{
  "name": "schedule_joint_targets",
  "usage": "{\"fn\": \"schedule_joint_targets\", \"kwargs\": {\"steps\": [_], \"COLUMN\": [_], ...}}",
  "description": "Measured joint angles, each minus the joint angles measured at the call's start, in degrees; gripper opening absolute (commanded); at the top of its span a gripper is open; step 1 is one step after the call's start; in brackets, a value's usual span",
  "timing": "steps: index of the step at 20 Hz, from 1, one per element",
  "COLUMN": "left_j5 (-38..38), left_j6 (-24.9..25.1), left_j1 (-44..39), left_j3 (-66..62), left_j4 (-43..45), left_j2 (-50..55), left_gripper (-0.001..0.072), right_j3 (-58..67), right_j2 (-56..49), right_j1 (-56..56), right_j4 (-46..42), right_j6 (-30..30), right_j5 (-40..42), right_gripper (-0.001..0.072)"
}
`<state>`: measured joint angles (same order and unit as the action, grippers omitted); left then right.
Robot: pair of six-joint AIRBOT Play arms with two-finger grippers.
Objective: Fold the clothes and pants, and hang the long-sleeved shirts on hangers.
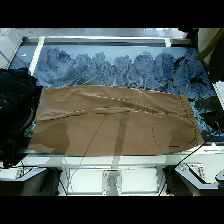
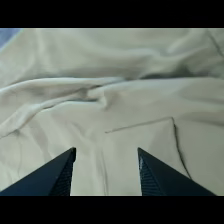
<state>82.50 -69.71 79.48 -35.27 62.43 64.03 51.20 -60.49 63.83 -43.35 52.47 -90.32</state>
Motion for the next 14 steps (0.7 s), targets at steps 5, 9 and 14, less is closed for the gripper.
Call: {"fn": "schedule_joint_targets", "kwargs": {"steps": [5, 9, 14], "left_j5": [-4.59, -7.96, -11.43], "left_j6": [2.75, 3.54, 3.69], "left_j1": [1.66, 1.7, -0.9], "left_j3": [1.9, 3.45, 4.83], "left_j4": [-1.03, -1.7, -2.97], "left_j2": [-0.02, -0.02, -0.02], "left_gripper": [0.0581, 0.0581, 0.0542], "right_j3": [0.0, -0.02, -0.02], "right_j2": [0.0, -0.02, -0.02], "right_j1": [0.04, 0.04, 0.07], "right_j4": [1.31, 2.64, 4.07], "right_j6": [-0.66, -0.83, -0.92], "right_j5": [-0.09, -0.09, -0.09], "right_gripper": [0.0456, 0.0456, 0.0455]}}
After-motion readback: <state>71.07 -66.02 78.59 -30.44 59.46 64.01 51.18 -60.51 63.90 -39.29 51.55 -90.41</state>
